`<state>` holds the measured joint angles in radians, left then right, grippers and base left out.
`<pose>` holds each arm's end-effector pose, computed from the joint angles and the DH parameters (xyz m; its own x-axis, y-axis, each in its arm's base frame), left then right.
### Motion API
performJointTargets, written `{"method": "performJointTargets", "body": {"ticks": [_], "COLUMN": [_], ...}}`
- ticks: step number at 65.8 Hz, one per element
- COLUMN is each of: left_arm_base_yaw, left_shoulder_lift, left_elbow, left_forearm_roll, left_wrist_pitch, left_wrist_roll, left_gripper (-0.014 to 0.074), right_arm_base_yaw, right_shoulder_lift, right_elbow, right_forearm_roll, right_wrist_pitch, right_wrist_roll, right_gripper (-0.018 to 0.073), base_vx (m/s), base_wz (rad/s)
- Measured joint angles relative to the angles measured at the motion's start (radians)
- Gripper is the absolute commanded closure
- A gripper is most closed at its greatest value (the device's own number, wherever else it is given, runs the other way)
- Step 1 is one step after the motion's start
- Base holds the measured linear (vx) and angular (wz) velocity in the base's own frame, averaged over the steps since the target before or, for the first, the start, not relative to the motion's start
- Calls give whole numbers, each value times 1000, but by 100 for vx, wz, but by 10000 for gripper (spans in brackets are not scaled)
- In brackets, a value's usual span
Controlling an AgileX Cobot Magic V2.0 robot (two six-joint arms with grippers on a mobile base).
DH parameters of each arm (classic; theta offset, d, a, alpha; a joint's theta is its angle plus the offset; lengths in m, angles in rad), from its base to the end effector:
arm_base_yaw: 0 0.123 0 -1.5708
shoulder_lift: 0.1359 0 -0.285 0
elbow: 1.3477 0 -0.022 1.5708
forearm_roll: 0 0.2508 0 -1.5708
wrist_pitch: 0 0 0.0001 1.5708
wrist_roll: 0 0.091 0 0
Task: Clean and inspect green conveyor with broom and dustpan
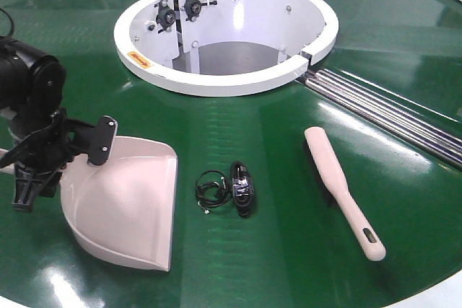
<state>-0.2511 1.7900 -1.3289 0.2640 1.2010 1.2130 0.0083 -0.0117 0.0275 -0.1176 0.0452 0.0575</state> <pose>0.3360 -0.0633 0.2308 -0.0183 0.9723 0.2330 0.9975 0.0019 0.0703 0.0568 0.0000 0.2005 0.0266 -0.0597 -0.9979 -0.0014 0.9982 -0.0598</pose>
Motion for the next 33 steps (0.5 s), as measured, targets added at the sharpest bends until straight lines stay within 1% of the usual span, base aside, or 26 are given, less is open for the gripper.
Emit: {"method": "performJointTargets", "body": {"ticks": [10, 33], "left_arm_base_yaw": [-8, -11], "left_shoulder_lift": [0, 41], "left_elbow": [0, 0], "left_forearm_roll": [0, 8], "left_wrist_pitch": [-7, -6], "left_wrist_roll": [-36, -71], "left_gripper": [603, 603], "right_arm_base_yaw": [0, 0], "right_shoulder_lift": [0, 0], "right_elbow": [0, 0], "right_forearm_roll": [0, 0], "right_wrist_pitch": [0, 0], "right_wrist_roll": [0, 0], "right_gripper": [568, 568], "base_vx": [0, 0], "base_wz": [0, 0]}}
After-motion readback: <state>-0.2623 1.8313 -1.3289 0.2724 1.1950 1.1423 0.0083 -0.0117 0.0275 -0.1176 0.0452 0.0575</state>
